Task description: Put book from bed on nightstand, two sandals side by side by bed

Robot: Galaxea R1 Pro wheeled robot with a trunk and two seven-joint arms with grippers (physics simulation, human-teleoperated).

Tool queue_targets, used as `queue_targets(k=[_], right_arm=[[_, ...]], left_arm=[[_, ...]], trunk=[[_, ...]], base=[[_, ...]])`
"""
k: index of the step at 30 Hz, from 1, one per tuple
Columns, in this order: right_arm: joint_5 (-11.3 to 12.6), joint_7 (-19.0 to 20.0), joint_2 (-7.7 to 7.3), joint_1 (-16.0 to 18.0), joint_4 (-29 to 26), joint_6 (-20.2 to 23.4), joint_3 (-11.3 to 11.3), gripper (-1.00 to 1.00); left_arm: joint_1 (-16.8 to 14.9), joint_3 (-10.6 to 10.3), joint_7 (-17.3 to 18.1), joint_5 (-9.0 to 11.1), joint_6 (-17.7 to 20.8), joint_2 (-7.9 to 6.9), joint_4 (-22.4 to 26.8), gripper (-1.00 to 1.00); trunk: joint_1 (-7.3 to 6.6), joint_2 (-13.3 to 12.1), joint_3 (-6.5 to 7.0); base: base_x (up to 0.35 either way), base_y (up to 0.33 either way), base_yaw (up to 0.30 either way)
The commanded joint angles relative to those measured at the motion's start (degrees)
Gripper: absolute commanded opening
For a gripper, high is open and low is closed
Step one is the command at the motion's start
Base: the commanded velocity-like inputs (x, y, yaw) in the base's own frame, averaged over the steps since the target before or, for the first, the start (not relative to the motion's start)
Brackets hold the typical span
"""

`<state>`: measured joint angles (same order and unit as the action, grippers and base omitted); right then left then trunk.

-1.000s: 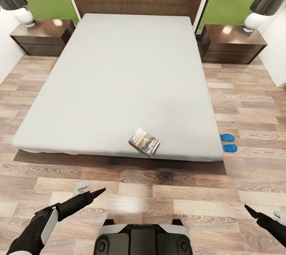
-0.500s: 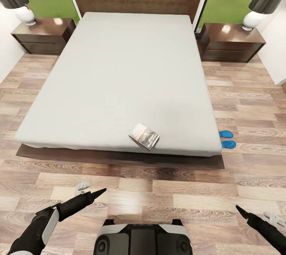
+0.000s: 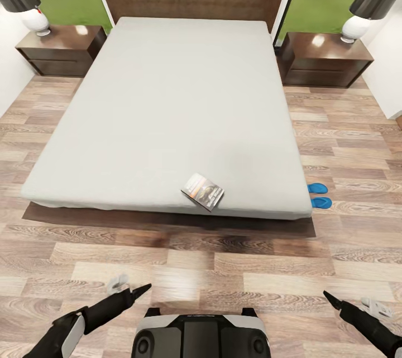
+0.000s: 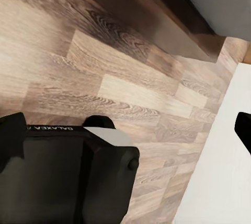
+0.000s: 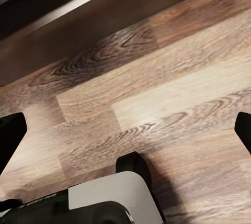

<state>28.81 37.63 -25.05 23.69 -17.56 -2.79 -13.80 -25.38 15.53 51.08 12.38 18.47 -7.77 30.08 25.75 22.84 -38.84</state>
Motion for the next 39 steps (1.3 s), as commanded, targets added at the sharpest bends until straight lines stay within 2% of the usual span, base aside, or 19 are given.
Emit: queue_targets(k=[1,5,8,10,14,17,18,23,25,28,29,30,31,32,35,37,39], right_arm=[[0.27,0.64,0.40,0.04,-0.10,0.18,0.03,1.00],[0.21,2.68,2.40,0.04,-0.64,1.86,1.13,1.00],[0.19,4.36,5.42,0.07,-0.97,5.89,2.99,1.00],[0.19,4.67,6.51,0.10,-1.82,8.00,3.37,1.00],[0.25,4.86,9.27,0.15,-7.58,12.02,3.75,1.00],[0.21,4.72,13.21,0.14,-12.69,17.29,3.90,1.00],[0.20,4.52,15.55,0.15,-14.57,19.31,3.93,1.00],[0.24,4.50,17.78,0.44,-15.94,20.94,3.95,1.00],[0.32,4.54,19.14,0.56,-16.91,22.69,3.95,1.00],[0.35,4.51,20.99,0.63,-21.73,24.75,3.95,1.00],[0.41,4.50,21.28,0.64,-23.28,25.04,3.95,1.00],[0.69,4.43,21.72,0.64,-27.17,25.48,3.92,1.00],[0.73,4.31,21.83,0.65,-28.00,25.51,3.90,1.00],[0.74,3.96,22.04,0.65,-28.51,25.50,3.90,1.00],[0.42,0.05,24.48,0.65,-29.25,25.25,3.87,1.00],[0.33,-7.06,25.62,0.65,-29.46,24.98,3.92,1.00],[0.33,-11.95,26.11,0.65,-29.52,24.81,3.94,1.00]], left_arm=[[-0.04,0.14,0.28,0.34,-1.46,-0.06,-1.50,1.00],[-0.07,0.18,0.69,0.56,-5.15,-0.79,-3.60,1.00],[-0.05,0.23,0.84,0.74,-6.16,-1.54,-4.17,1.00],[-0.05,0.26,0.98,0.77,-6.33,-1.67,-4.24,1.00],[-0.03,0.36,1.97,0.80,-6.42,-1.77,-4.30,1.00],[-0.05,0.88,2.68,0.80,-6.39,-1.87,-4.24,1.00],[-0.05,1.49,2.86,0.85,-6.36,-1.87,-4.13,1.00],[-0.02,2.68,2.96,0.91,-6.34,-1.82,-4.04,1.00],[-0.02,3.72,2.97,0.95,-6.34,-1.76,-3.99,1.00],[-0.03,5.32,2.97,0.91,-6.34,-1.67,-3.80,1.00],[-0.03,5.57,2.97,0.90,-6.34,-1.66,-3.77,1.00],[-0.02,5.89,2.92,0.89,-6.34,-1.64,-3.72,1.00],[-0.02,5.93,2.92,0.89,-6.34,-1.64,-3.72,1.00],[-0.02,5.95,2.92,0.89,-6.34,-1.64,-3.71,1.00],[-0.02,5.95,2.83,0.89,-6.44,-1.47,-3.71,1.00],[-0.02,5.93,2.76,0.88,-6.51,-1.13,-3.74,1.00],[-0.02,5.92,2.73,0.87,-6.51,-0.94,-3.75,1.00]], trunk=[[0.03,0.08,-0.06],[0.03,0.08,-0.06],[0.03,0.08,-0.06],[0.03,0.08,-0.06],[0.03,0.08,-0.06],[0.03,0.08,-0.06],[0.03,0.08,-0.06],[0.03,0.08,-0.06],[0.03,0.08,-0.06],[0.03,0.08,-0.06],[0.03,0.08,-0.06],[0.03,0.08,-0.06],[0.03,0.08,-0.06],[0.03,0.08,-0.06],[0.03,0.08,-0.06],[0.03,0.08,-0.06],[0.03,0.08,-0.06]], base=[[0.000,0.000,0.000],[0.000,0.000,0.000],[0.000,0.000,0.000],[0.000,0.000,0.000],[0.000,0.000,0.000],[0.000,0.000,0.000],[0.000,0.000,0.000],[0.000,0.000,0.000],[0.000,0.000,0.000],[0.000,0.000,0.000],[0.000,0.000,0.000],[0.000,0.000,0.000],[0.000,0.000,0.000],[0.000,0.000,0.000],[0.000,0.000,0.000],[0.000,0.000,0.000],[0.000,0.000,0.000]])
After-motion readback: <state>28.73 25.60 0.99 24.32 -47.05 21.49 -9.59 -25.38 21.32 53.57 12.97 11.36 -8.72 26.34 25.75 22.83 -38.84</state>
